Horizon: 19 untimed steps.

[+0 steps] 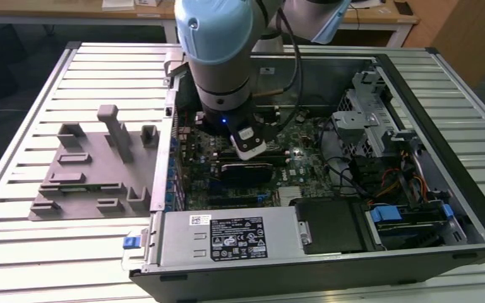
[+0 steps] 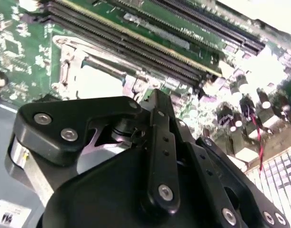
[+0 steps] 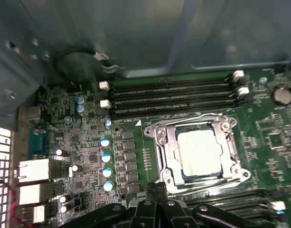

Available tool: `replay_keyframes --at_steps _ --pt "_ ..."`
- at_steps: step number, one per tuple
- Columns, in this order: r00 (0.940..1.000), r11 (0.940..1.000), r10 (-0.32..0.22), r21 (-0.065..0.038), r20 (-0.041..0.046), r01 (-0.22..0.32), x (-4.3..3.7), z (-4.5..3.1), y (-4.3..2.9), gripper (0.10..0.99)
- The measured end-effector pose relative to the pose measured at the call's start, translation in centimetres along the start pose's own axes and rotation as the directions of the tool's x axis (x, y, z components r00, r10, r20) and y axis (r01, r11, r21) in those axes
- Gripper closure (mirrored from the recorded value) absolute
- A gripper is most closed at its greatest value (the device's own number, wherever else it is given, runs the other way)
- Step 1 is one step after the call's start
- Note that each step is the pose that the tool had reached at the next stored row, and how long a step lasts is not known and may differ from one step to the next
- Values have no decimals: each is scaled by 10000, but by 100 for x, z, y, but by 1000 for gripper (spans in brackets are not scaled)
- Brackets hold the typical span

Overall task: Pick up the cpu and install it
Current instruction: 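Install the second cpu locking lever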

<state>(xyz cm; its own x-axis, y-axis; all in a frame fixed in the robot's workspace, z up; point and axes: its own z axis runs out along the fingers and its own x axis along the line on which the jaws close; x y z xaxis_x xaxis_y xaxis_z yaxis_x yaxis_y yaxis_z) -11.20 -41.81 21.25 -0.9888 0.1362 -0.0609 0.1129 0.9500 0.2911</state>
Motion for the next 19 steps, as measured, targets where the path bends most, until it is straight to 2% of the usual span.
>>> replay_keyframes --at_steps 2,4,7,11,12,15,19 --pt "10000 10000 8 31 8 -8 -1 -25 10 980" --pt "10000 9999 27 121 27 -27 -4 -39 18 980" --pt "9999 9992 85 388 83 -88 -21 -41 28 980" --pt "9998 9967 108 806 156 -120 -46 -35 45 980" --pt "9998 9961 107 879 167 -121 -53 -32 53 980" --pt "9998 9952 108 968 181 -125 -77 -17 97 980" --pt "9998 9947 101 1024 189 -120 -103 15 194 980"
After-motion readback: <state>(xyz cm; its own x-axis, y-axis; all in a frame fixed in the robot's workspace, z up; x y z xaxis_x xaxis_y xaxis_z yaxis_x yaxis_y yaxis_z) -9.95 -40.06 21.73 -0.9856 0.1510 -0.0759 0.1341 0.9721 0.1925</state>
